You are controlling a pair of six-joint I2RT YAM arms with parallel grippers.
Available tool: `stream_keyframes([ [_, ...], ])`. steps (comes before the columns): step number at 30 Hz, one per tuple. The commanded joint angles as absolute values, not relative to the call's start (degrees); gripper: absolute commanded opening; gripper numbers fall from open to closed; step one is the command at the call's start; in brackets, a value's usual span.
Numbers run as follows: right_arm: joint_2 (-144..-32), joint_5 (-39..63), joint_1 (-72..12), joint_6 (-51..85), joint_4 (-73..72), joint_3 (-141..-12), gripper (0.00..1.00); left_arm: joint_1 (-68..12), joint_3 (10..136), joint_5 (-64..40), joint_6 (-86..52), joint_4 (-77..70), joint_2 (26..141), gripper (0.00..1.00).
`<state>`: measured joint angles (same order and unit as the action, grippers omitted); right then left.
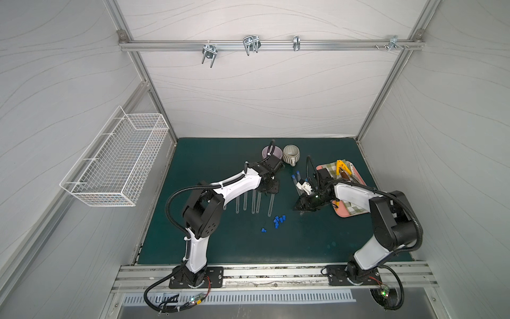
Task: Remove stoppers from test tubes
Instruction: Place the stopper at the center of the board, then move the test tube to the center of the board.
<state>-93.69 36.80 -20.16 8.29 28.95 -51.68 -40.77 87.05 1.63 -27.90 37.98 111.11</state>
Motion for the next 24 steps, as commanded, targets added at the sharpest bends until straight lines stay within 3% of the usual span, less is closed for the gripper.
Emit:
stream_keyframes([
  [1, -93.0, 35.7, -18.8, 4.9, 33.2, -54.5, 0.37, -40.7, 88.4, -1.1, -29.9, 34.8, 108.0, 0.44],
  [6, -94.9, 31.1, -18.2, 4.4, 34.9, -59.1, 0.39, -40.7, 86.1, -1.8, -29.9, 33.0, 106.2, 0.5],
  [24, -111.0, 19.2, -19.6, 2.2, 39.6, -78.2, 0.44, -40.6, 80.4, -1.3, -28.9, 31.8, 101.8, 0.51],
])
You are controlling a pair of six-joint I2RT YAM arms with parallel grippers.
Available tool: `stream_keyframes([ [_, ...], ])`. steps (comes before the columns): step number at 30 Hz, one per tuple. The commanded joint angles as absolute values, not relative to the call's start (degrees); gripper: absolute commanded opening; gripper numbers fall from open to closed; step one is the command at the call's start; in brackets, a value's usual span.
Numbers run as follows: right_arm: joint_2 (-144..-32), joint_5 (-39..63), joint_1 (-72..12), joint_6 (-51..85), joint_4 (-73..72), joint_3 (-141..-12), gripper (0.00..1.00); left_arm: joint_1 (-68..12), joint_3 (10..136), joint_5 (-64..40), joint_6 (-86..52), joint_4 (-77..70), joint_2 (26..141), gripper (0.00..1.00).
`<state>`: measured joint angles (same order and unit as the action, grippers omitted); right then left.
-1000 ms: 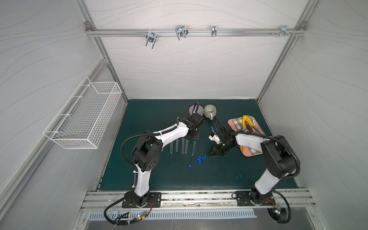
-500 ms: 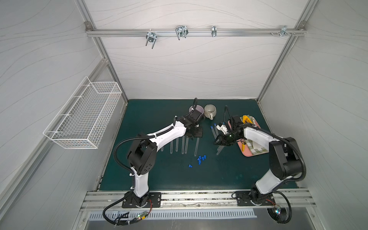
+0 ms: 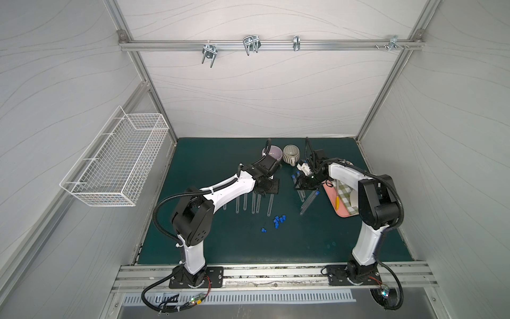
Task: Remove stoppers from test tubes
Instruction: Move the test tube to the center of the board.
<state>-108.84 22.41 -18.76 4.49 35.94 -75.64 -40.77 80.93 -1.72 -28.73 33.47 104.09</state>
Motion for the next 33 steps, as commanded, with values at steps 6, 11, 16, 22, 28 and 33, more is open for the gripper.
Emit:
stream_keyframes([
  [6, -113.7, 16.1, -19.9, 1.0, 40.6, -80.8, 0.44, -40.4, 78.7, -1.0, -28.7, 31.5, 100.7, 0.51],
  [11, -115.7, 15.5, -20.0, 0.3, 41.1, -82.1, 0.44, -40.3, 78.4, -1.0, -28.7, 31.3, 100.5, 0.51],
  [16, -117.1, 15.1, -20.3, 0.1, 41.1, -82.8, 0.44, -40.2, 78.3, -0.8, -28.7, 31.4, 100.4, 0.51],
  [22, -118.1, 15.0, -21.0, 0.1, 41.0, -82.9, 0.44, -40.0, 78.0, -0.6, -28.7, 31.2, 100.2, 0.51],
  [28, -117.1, 18.7, -22.0, 1.5, 39.3, -80.4, 0.44, -39.7, 77.5, -0.7, -28.7, 30.8, 100.1, 0.51],
  [33, -115.7, 23.1, -22.6, 3.2, 36.2, -76.3, 0.44, -39.6, 77.1, -0.6, -28.6, 30.6, 99.9, 0.51],
])
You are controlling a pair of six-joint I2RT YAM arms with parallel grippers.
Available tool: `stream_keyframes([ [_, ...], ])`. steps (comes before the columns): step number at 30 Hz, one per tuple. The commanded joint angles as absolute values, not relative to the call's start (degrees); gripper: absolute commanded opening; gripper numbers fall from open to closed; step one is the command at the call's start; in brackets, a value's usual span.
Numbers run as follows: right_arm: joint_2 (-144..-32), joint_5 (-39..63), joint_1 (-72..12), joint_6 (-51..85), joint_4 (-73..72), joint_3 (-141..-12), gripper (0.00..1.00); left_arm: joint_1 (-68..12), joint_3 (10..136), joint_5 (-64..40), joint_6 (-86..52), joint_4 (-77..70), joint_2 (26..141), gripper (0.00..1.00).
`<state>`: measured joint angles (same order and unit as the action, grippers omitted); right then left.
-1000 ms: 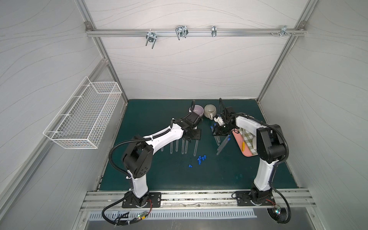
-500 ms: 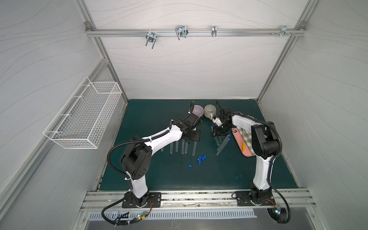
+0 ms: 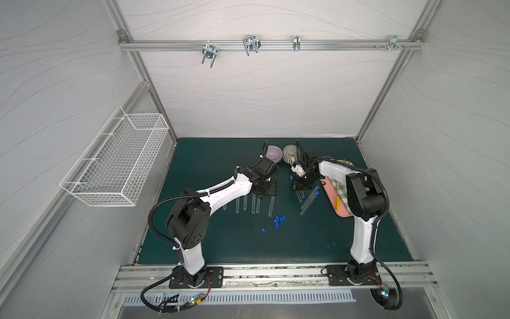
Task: Remove stoppers from test tubes
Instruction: Move the test tube to the center of the board.
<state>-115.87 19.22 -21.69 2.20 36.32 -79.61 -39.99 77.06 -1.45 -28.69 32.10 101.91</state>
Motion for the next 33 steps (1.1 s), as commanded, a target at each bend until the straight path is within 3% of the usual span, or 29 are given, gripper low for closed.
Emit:
stream_keyframes([
  [1, -115.5, 24.0, -22.6, 3.6, 35.4, -75.6, 0.44, -39.6, 77.1, -0.7, -28.5, 30.6, 99.9, 0.5],
  [17, -105.8, 38.5, -22.4, 9.6, 22.9, -60.2, 0.43, -40.1, 82.1, -2.9, -28.7, 31.4, 104.4, 0.51],
  [27, -93.0, 39.6, -16.2, 7.3, 27.4, -55.8, 0.44, -41.5, 92.2, -3.4, -28.7, 35.1, 113.5, 0.51],
  [33, -86.8, 39.7, -13.0, 6.9, 28.7, -54.0, 0.51, -43.2, 97.6, 0.1, -30.8, 37.0, 119.6, 0.51],
])
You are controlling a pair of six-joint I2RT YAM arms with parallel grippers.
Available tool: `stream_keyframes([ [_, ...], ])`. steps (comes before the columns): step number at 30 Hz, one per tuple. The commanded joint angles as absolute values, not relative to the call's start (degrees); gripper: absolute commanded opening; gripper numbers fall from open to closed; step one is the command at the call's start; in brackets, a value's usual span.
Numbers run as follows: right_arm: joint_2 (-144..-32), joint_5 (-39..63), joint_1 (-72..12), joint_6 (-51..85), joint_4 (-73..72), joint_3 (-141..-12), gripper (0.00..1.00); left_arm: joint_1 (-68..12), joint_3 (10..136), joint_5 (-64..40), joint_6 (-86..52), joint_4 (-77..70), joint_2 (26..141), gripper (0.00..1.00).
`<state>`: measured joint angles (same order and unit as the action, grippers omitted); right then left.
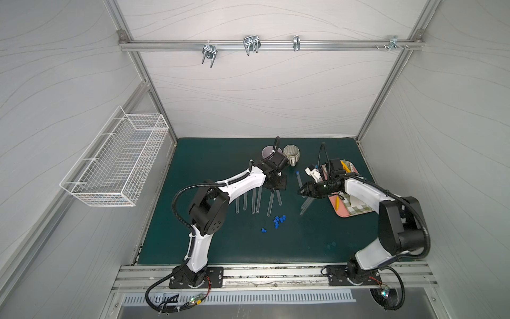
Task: Remove stoppers from test tubes
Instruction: Move the test tube to the center of the board, then pick up the test tube at the center of the board.
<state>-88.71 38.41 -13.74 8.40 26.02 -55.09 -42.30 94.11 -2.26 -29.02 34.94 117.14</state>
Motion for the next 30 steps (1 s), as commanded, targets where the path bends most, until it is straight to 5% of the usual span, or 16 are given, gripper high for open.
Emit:
stream_keyframes([
  [1, -86.3, 39.8, -12.7, 6.9, 28.7, -53.8, 0.54, -43.5, 98.1, 1.2, -31.3, 37.2, 120.3, 0.51],
  [7, -85.4, 40.9, -11.9, 7.0, 27.9, -52.0, 0.68, -44.0, 99.2, 6.5, -33.3, 37.5, 122.4, 0.5],
  [30, -84.7, 42.3, -10.7, 7.8, 26.3, -50.6, 0.74, -44.7, 103.6, 6.1, -33.8, 39.2, 128.7, 0.47],
])
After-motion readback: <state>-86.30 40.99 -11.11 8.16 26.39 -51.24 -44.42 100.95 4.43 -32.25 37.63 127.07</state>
